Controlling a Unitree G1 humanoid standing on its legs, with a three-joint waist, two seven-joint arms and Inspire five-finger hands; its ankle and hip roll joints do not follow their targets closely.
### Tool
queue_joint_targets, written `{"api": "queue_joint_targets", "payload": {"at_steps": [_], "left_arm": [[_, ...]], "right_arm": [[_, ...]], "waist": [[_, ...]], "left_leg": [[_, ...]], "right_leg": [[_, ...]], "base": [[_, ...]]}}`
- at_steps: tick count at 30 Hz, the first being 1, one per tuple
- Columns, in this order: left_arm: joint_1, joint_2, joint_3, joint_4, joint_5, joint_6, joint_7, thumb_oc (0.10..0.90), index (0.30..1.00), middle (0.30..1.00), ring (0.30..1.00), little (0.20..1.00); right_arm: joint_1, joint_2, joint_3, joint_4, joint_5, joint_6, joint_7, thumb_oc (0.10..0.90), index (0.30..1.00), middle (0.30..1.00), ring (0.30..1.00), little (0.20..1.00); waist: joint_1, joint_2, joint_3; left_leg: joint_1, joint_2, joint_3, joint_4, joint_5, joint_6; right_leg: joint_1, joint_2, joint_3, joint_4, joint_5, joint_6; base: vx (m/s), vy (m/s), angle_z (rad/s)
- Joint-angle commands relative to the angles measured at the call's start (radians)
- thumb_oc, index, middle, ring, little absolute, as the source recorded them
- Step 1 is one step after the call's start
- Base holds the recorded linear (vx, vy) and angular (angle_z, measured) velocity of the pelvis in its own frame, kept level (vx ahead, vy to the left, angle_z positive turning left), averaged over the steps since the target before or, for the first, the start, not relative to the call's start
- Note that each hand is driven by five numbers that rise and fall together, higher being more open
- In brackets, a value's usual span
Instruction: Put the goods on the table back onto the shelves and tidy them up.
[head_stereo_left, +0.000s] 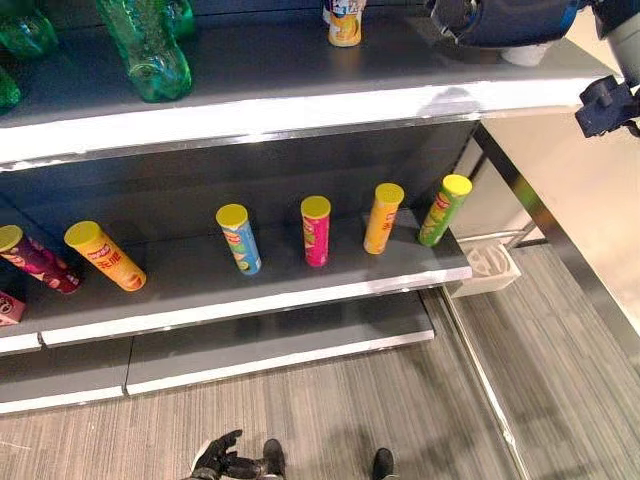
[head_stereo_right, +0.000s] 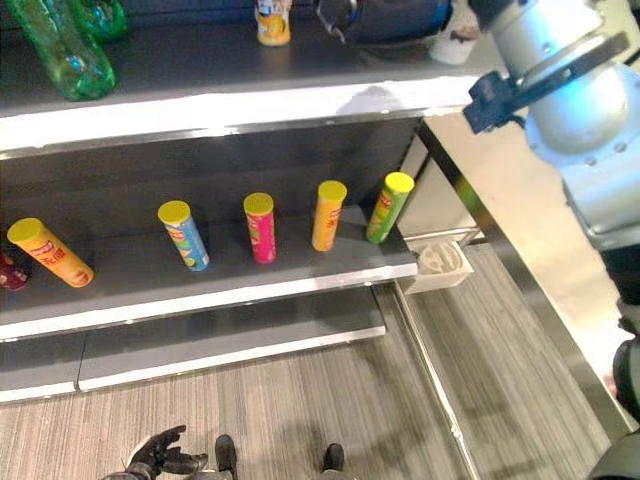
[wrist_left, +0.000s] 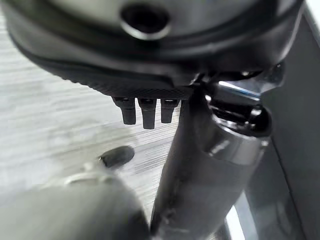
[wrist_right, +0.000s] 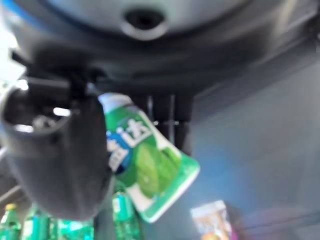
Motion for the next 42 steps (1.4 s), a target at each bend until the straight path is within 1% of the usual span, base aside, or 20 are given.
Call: {"api": "queue_joint_targets", "payload": {"at_steps": [1,5,9,14,18,23,28,33,36,40,42], "left_arm": [[-0.026,0.083,-0.036,-0.007,-0.003,-0.028,0.010,0.800,0.900,0.900,0.900,0.900],[-0.016,0.083,-0.034,-0.012,-0.011,-0.027,0.012,0.800,0.900,0.900,0.900,0.900],[-0.011,0.082,-0.044,-0.018,-0.021,-0.029,0.012,0.800,0.900,0.900,0.900,0.900],[-0.008,0.081,-0.048,-0.025,-0.029,-0.027,0.012,0.800,0.900,0.900,0.900,0.900],[0.002,0.077,-0.051,-0.029,-0.038,-0.029,0.012,0.800,0.900,0.900,0.900,0.900],[0.005,0.079,-0.051,-0.025,-0.040,-0.029,0.013,0.800,0.900,0.900,0.900,0.900],[0.008,0.079,-0.047,-0.027,-0.046,-0.025,0.016,0.800,0.900,0.900,0.900,0.900],[0.006,0.084,-0.039,-0.019,-0.044,-0.021,0.021,0.800,0.900,0.900,0.900,0.900],[0.006,0.088,-0.036,-0.006,-0.034,-0.017,0.022,0.800,0.900,0.900,0.900,0.900],[0.005,0.089,-0.041,-0.001,-0.027,-0.014,0.020,0.800,0.900,0.900,0.900,0.900],[0.006,0.089,-0.043,0.000,-0.026,-0.013,0.021,0.800,0.900,0.900,0.900,0.900]], "right_arm": [[-0.073,0.026,-0.091,0.081,0.074,-0.014,-0.032,0.400,0.300,0.300,0.300,0.300],[-0.062,0.048,-0.089,0.149,0.085,-0.003,-0.032,0.400,0.300,0.300,0.300,0.300],[-0.065,0.084,-0.093,0.245,0.141,-0.001,-0.034,0.400,0.300,0.300,0.300,0.300],[-0.059,0.109,-0.097,0.286,0.172,0.006,-0.028,0.400,0.300,0.300,0.300,0.300],[-0.078,0.142,-0.085,0.359,0.203,0.010,-0.023,0.400,0.300,0.300,0.300,0.300],[-0.083,0.168,-0.085,0.400,0.206,0.013,-0.024,0.400,0.300,0.300,0.300,0.300],[-0.069,0.196,-0.096,0.409,0.169,0.017,-0.039,0.400,0.300,0.300,0.300,0.300],[-0.057,0.219,-0.095,0.402,0.065,0.037,-0.065,0.400,0.300,0.300,0.300,0.300],[-0.047,0.240,-0.088,0.433,-0.013,0.054,-0.073,0.400,0.300,0.300,0.300,0.300],[-0.043,0.262,-0.084,0.456,-0.059,0.068,-0.078,0.400,0.300,0.300,0.300,0.300],[-0.040,0.267,-0.086,0.458,-0.067,0.069,-0.079,0.400,0.300,0.300,0.300,0.300]], "waist": [[0.045,-0.057,-0.064],[0.059,-0.059,-0.067],[0.071,-0.061,-0.068],[0.077,-0.061,-0.069],[0.088,-0.059,-0.068],[0.097,-0.057,-0.066],[0.110,-0.052,-0.066],[0.125,-0.041,-0.068],[0.145,-0.028,-0.076],[0.158,-0.017,-0.084],[0.158,-0.015,-0.085]], "left_leg": [[0.090,0.053,0.067,0.004,-0.113,-0.105],[0.097,0.056,0.067,0.004,-0.111,-0.111],[0.100,0.056,0.061,0.004,-0.109,-0.116],[0.095,0.059,0.056,0.004,-0.104,-0.121],[0.094,0.059,0.051,0.004,-0.102,-0.122],[0.090,0.059,0.046,0.004,-0.102,-0.124],[0.086,0.058,0.036,0.004,-0.100,-0.127],[0.077,0.057,0.024,0.004,-0.097,-0.130],[0.075,0.053,0.010,0.004,-0.095,-0.130],[0.074,0.049,-0.001,0.004,-0.094,-0.129],[0.074,0.049,-0.003,0.004,-0.094,-0.129]], "right_leg": [[0.047,-0.025,0.013,0.007,-0.099,0.047],[0.066,-0.023,-0.004,0.007,-0.108,0.045],[0.079,-0.022,-0.018,0.007,-0.111,0.044],[0.083,-0.022,-0.033,0.007,-0.112,0.042],[0.086,-0.024,-0.045,0.007,-0.109,0.042],[0.085,-0.026,-0.051,0.007,-0.107,0.044],[0.090,-0.028,-0.061,0.007,-0.106,0.043],[0.091,-0.031,-0.076,0.007,-0.106,0.043],[0.101,-0.033,-0.091,0.007,-0.109,0.042],[0.110,-0.037,-0.106,0.007,-0.111,0.043],[0.111,-0.038,-0.109,0.007,-0.111,0.043]], "base": [[0.05,-0.087,0.19],[0.02,-0.039,0.19],[0.01,-0.024,0.06],[0.00,-0.017,0.11],[0.00,-0.003,0.02],[0.00,-0.003,0.03],[0.00,-0.017,0.11],[0.00,-0.021,0.11],[0.03,-0.032,0.14],[0.02,-0.022,0.05],[0.01,-0.007,0.03]]}}
